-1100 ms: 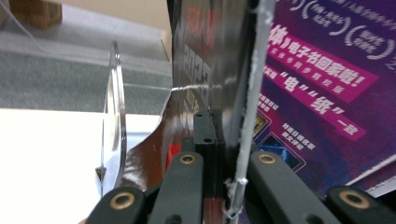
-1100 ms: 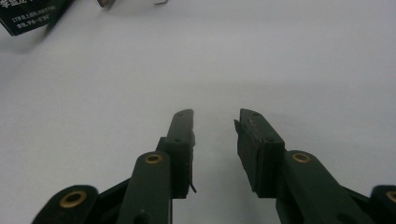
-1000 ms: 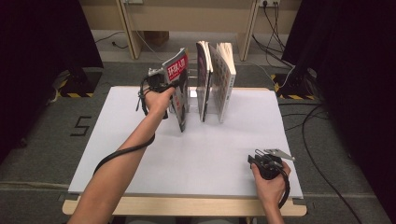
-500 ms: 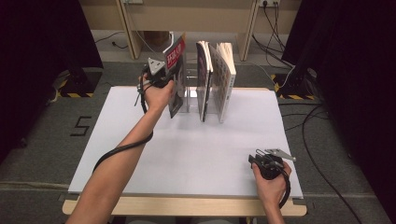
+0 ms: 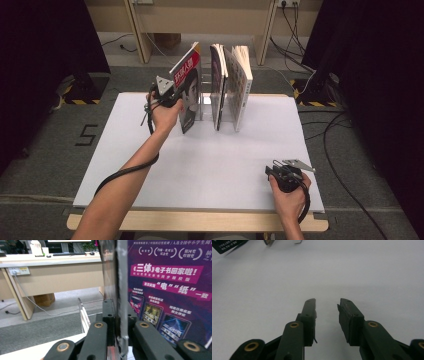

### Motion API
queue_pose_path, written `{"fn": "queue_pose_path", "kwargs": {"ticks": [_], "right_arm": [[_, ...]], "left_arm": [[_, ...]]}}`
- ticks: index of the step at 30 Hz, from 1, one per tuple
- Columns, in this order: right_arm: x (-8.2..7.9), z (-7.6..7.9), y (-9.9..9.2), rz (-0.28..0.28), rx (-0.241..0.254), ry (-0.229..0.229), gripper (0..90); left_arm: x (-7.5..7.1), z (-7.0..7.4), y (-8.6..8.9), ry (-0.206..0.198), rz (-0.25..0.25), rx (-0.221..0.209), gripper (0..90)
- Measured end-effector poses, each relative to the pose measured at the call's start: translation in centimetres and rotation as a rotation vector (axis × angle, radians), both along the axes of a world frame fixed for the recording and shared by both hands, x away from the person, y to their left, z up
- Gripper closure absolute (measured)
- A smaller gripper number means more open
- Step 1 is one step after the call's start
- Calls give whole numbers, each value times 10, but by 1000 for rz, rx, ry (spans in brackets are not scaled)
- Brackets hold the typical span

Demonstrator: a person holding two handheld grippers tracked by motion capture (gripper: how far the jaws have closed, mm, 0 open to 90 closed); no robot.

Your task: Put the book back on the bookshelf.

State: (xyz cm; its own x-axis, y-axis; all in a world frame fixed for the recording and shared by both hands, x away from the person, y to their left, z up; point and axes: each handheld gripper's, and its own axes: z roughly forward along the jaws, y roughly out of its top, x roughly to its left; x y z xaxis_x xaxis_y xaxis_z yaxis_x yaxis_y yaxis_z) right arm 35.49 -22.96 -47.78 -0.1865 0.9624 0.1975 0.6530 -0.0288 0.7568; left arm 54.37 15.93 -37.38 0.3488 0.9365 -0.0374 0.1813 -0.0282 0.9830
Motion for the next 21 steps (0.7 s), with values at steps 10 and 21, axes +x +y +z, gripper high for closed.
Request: {"fn": "queue_pose_path", "kwargs": {"ticks": [10,21], "right_arm": [[0,0,0,-1,9,3,665],[0,0,-1,-2,10,2,664]], "left_arm": [[6,25,-1,26,-26,-177,749],[9,28,-5,85,-30,-181,788]]}}
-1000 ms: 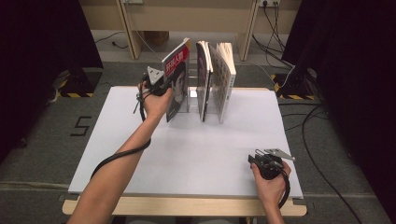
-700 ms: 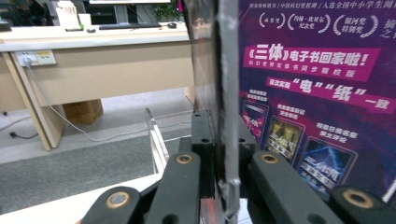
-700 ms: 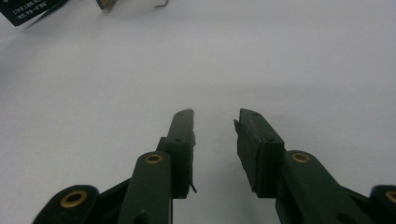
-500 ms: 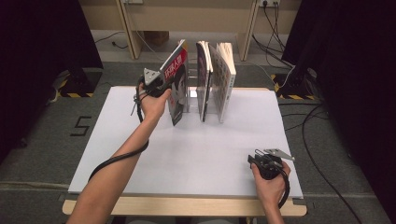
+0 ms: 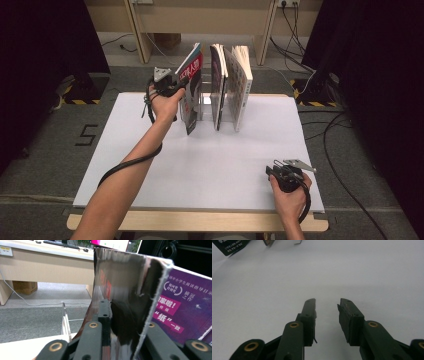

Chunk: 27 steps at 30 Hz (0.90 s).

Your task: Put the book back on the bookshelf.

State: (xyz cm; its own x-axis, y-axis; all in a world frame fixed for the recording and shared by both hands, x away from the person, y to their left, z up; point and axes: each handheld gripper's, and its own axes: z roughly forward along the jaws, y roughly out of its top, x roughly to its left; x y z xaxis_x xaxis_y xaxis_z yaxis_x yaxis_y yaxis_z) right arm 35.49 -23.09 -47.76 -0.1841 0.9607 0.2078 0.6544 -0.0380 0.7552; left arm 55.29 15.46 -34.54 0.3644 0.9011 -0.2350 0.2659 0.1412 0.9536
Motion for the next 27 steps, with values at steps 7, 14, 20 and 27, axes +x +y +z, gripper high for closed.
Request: {"fn": "queue_pose_path", "kwargs": {"ticks": [7,14,20,27], "right_arm": [[0,0,0,1,-1,4,663],[0,0,-1,1,0,1,662],[0,0,-1,0,3,3,662],[0,0,-1,0,4,3,661]], "left_arm": [[3,3,-5,23,-2,8,800],[7,6,-7,39,7,7,769],[11,10,-11,59,1,21,730],[14,10,-14,105,20,38,767]]}}
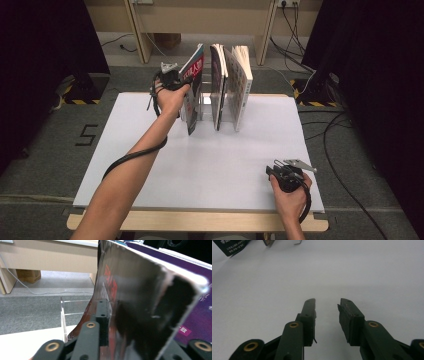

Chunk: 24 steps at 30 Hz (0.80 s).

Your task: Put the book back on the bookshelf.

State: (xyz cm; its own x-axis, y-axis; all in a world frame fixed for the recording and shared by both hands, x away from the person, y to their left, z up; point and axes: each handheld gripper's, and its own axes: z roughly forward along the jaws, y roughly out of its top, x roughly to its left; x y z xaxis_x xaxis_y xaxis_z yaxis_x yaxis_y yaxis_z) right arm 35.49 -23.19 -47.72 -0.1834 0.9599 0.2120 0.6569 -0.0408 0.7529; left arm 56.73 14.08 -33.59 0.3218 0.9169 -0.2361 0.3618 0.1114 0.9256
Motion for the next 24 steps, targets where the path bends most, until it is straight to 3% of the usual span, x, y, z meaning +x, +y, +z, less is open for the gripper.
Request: {"fn": "queue_pose_path", "kwargs": {"ticks": [5,10,14,19,21,24], "right_arm": [[0,-1,0,-1,2,4,661],[0,-1,0,3,-5,1,661],[0,-1,0,3,-5,0,661],[0,0,1,2,1,-3,662],[0,-1,1,2,1,-1,662],[0,-1,1,2,-5,0,663]], "left_arm": [[0,4,0,37,14,32,854],[-2,4,1,24,12,55,861],[-7,5,4,-30,12,68,863],[-12,3,17,-119,75,89,865],[-14,1,23,-144,99,117,865],[-16,-5,32,-163,110,109,865]]}}
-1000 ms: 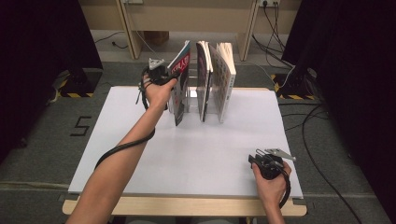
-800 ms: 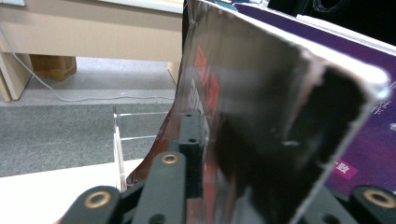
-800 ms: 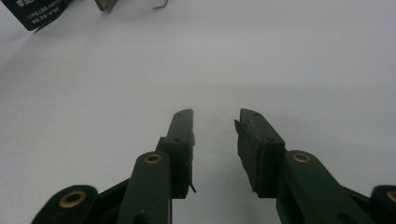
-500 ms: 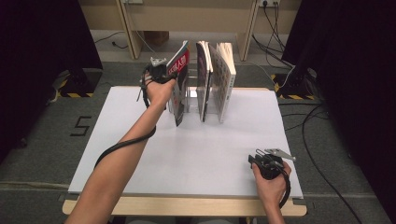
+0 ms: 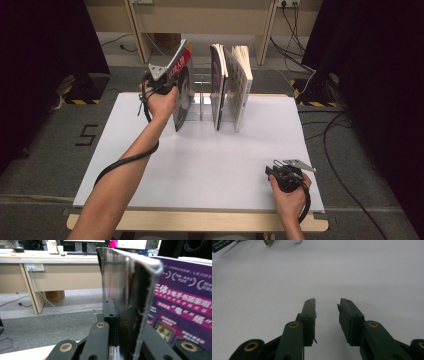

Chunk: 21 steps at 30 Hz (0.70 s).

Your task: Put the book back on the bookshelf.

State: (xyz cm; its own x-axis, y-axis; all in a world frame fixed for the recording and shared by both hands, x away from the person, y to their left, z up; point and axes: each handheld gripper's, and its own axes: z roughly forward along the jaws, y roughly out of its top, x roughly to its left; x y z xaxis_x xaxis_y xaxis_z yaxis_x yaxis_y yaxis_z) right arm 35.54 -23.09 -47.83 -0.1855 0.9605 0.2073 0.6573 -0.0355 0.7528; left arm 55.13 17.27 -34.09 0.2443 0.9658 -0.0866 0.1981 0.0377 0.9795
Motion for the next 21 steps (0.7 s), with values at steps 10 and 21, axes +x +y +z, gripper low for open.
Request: {"fn": "queue_pose_path", "kwargs": {"ticks": [10,21], "right_arm": [[0,-1,1,7,-3,-2,662],[0,0,0,0,-2,-1,661]], "left_arm": [[-7,-7,2,-25,8,18,858],[-6,-8,7,1,8,-1,809]]}}
